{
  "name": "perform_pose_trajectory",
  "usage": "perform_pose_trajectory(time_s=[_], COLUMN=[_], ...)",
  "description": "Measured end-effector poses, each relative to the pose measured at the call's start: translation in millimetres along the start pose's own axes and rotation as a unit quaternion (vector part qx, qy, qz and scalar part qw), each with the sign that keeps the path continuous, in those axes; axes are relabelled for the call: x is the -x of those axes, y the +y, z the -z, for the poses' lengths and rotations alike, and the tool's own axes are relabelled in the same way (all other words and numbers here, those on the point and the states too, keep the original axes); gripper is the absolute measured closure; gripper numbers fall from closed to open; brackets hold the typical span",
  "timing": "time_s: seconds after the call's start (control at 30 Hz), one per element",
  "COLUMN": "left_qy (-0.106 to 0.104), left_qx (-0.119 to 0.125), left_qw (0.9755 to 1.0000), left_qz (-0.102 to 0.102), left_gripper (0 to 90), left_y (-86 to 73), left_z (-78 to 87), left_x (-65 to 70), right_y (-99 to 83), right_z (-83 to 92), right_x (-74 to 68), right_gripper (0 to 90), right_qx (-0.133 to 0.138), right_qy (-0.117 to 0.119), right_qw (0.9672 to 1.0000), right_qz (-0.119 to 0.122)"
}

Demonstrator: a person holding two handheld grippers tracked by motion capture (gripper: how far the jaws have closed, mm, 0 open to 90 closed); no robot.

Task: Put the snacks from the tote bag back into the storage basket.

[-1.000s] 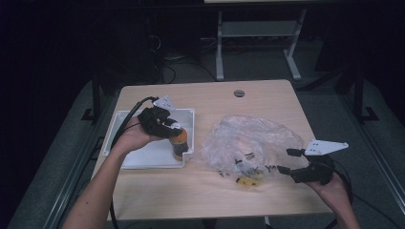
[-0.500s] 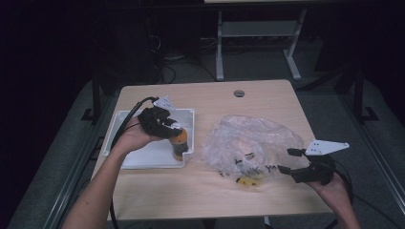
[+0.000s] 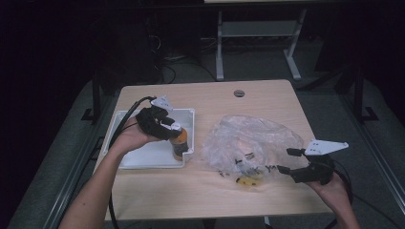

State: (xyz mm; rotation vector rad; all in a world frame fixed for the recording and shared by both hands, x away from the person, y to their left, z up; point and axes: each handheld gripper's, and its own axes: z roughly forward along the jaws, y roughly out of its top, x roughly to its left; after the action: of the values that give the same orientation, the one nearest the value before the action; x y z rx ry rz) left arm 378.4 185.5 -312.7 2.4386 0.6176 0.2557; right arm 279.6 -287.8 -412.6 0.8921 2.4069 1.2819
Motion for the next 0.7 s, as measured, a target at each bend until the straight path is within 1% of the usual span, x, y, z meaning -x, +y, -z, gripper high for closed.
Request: perform_pose_trajectory(time_s=[0.03,0.2,0.6,0.7], left_qy=[-0.001,0.0,0.008,0.011], left_qx=[0.002,-0.001,0.0,0.006], left_qw=[1.0,1.0,0.9999,0.9998], left_qz=[0.006,0.009,0.008,0.012], left_gripper=[41.1,37.3,33.6,31.9], left_y=[0.0,-0.7,-2.7,-4.7], left_z=[0.1,0.2,3.2,6.4], left_x=[0.0,-0.7,-0.5,-1.3], right_y=[-0.1,-0.5,-1.8,-2.3], right_z=[-0.1,0.4,1.8,1.4], right_x=[0.1,0.7,1.4,1.5], right_gripper=[23.6,23.6,23.4,23.3], right_qx=[-0.001,0.0,0.001,-0.001], right_qy=[0.0,-0.002,-0.005,-0.005], right_qw=[1.0,1.0,1.0,1.0], right_qz=[0.0,-0.001,-0.004,-0.005])
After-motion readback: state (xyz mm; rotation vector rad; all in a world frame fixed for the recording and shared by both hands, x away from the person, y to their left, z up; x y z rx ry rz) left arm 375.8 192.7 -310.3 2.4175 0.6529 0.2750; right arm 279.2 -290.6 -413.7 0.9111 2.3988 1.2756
